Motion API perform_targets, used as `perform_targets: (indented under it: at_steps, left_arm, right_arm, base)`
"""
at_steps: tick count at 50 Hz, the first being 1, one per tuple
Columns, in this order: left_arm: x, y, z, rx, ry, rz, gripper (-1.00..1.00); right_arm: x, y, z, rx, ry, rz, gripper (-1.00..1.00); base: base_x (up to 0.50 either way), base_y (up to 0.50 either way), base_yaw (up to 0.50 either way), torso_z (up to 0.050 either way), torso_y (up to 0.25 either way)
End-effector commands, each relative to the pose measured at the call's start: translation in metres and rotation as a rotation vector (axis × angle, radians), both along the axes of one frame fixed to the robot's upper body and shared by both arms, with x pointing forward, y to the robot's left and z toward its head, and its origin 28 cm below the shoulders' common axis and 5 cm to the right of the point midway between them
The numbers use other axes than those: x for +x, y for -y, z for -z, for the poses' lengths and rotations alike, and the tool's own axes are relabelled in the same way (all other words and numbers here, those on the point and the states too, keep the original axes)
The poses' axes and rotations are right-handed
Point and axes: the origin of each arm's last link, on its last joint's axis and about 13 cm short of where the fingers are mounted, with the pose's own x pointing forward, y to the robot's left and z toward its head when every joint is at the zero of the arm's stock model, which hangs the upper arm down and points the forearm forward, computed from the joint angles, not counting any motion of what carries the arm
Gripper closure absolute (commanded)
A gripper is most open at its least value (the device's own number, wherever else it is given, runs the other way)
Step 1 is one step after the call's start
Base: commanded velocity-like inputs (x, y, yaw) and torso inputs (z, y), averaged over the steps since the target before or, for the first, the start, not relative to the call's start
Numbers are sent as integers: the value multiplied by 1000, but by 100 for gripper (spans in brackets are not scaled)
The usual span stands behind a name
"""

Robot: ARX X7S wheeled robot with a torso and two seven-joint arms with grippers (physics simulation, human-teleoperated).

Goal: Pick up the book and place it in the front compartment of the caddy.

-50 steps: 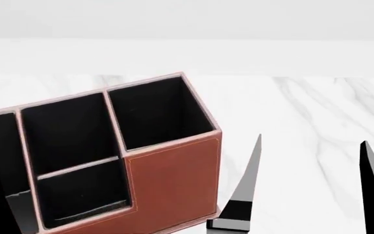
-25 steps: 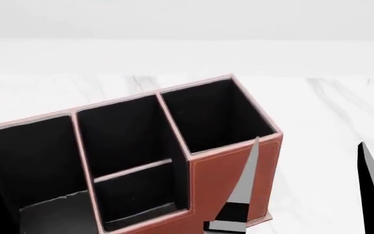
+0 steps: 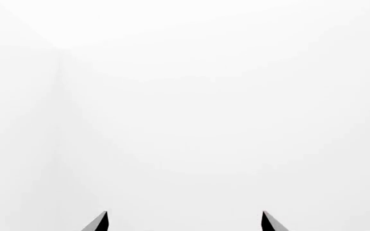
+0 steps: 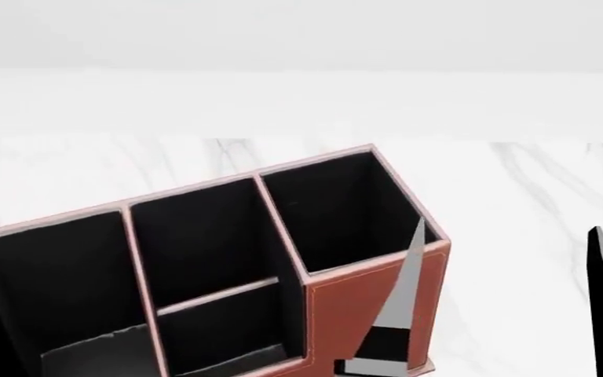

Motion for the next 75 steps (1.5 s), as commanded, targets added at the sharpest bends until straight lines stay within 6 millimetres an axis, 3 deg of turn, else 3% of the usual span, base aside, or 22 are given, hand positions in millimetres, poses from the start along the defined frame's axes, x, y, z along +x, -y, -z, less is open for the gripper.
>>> perform_targets:
  at_steps: [1,9,12,14,16,18,22,30,34,37,41,46,50,58,67,75]
  left_arm:
    - [1,-3,1,-2,-12,-20,-100]
    - [0,-10,2,-13,-18,-34,-100]
    - [4,-12,4,-121,-69,-5,-100]
    - [6,-15,2,-247,-78,91,-100]
    - [8,-15,-2,-248,-79,99,-100]
    - [8,-15,-6,-314,-54,213,-100]
    - [12,-18,-7,-267,-48,245,-100]
    - [12,-21,-16,-241,-183,572,-100]
    - [19,-27,-22,-189,-227,516,-100]
    - [21,-27,-27,-85,-215,589,-100]
    - [21,-24,-26,181,-252,620,-100]
    - [22,-21,-19,378,-369,780,-100]
    - [21,-19,-16,449,-445,914,-100]
    - [30,-14,-13,547,-518,945,-100]
    - [25,-10,-13,637,-553,999,-100]
    - [25,-7,-2,699,-574,997,-100]
  right_arm:
    - [-3,2,-3,-2,8,3,-100]
    - [-5,3,-6,-2,17,18,-100]
    - [-5,2,-6,-8,16,14,-100]
    - [-4,3,-6,-6,17,14,-100]
    - [-4,2,-6,-6,15,14,-100]
    - [-4,2,-5,-5,14,12,-100]
    - [-4,2,-6,-5,14,9,-100]
    - [-3,0,-5,-12,10,-8,-100]
    - [-2,1,-4,-11,9,-5,-100]
    - [-2,1,-4,-10,7,-6,-100]
    - [-2,-1,-3,-22,4,-12,-100]
    - [-1,0,-3,-20,0,-8,-100]
    - [-1,1,-2,-19,-3,-5,-100]
    - [-1,0,-1,-21,-7,-4,-100]
    - [-1,1,0,-23,-13,-3,-100]
    - [-2,2,-2,-23,-6,6,-100]
  base:
    - [0,0,0,50,0]
    - [0,0,0,49,0]
    - [0,0,0,33,0]
    - [0,0,0,0,0]
    - [0,0,0,0,0]
    - [0,0,0,0,0]
    - [0,0,0,0,0]
    - [0,0,0,0,0]
    - [0,0,0,0,0]
    - [0,0,0,0,0]
    - [0,0,0,0,0]
    - [0,0,0,0,0]
    - [0,0,0,0,0]
    - [0,0,0,0,0]
    - [0,0,0,0,0]
    - [0,0,0,0,0]
